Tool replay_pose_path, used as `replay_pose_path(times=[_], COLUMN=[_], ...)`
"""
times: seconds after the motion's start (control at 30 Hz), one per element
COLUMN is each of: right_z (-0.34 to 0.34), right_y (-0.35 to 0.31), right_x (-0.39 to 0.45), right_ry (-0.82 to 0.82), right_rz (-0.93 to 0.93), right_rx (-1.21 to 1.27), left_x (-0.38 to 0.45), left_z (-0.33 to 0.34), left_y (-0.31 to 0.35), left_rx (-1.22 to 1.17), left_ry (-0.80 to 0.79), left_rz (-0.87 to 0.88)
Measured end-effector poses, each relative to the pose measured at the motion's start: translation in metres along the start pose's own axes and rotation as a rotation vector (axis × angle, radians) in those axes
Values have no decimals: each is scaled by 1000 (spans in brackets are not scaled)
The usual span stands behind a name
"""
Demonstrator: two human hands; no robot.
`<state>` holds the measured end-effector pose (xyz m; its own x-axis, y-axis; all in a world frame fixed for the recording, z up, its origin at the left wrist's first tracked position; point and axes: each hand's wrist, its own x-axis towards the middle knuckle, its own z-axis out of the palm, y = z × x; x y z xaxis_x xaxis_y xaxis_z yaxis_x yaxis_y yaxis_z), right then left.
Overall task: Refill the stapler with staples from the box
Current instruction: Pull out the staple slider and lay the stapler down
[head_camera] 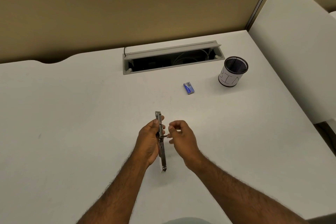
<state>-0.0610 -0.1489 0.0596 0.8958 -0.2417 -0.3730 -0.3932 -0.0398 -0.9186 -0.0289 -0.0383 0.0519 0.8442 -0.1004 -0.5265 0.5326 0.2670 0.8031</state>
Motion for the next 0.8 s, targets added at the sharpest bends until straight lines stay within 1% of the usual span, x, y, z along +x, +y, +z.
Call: replay_pose_path(times=[0.03,0.07,0.17,0.2,0.23,0.27,0.33,0.43,0.57,0.73,0.8], right_z=[0,-1,-3,-2,-1,1,4,6,9,15,15], right_y=[1,1,3,5,7,9,15,21,24,35,41], right_x=[-1,-2,-8,-11,-14,-16,-20,-24,-26,-26,-27], right_ry=[-43,-94,-208,-218,-212,-198,-156,-93,-50,-24,-33], right_rz=[134,223,365,426,491,547,629,684,679,637,587], right_rx=[154,287,632,749,849,915,974,994,956,823,683], left_x=[-1,-3,-6,-8,-8,-9,-8,-6,-3,-1,2], left_z=[2,4,12,16,21,24,30,29,22,13,3], left_y=[1,0,-4,-7,-11,-15,-24,-31,-33,-41,-42], left_rx=[103,229,692,801,893,971,1044,991,853,597,479], left_ry=[10,21,128,136,121,108,102,108,157,294,321], left_rz=[34,95,427,539,606,622,566,512,480,276,164])
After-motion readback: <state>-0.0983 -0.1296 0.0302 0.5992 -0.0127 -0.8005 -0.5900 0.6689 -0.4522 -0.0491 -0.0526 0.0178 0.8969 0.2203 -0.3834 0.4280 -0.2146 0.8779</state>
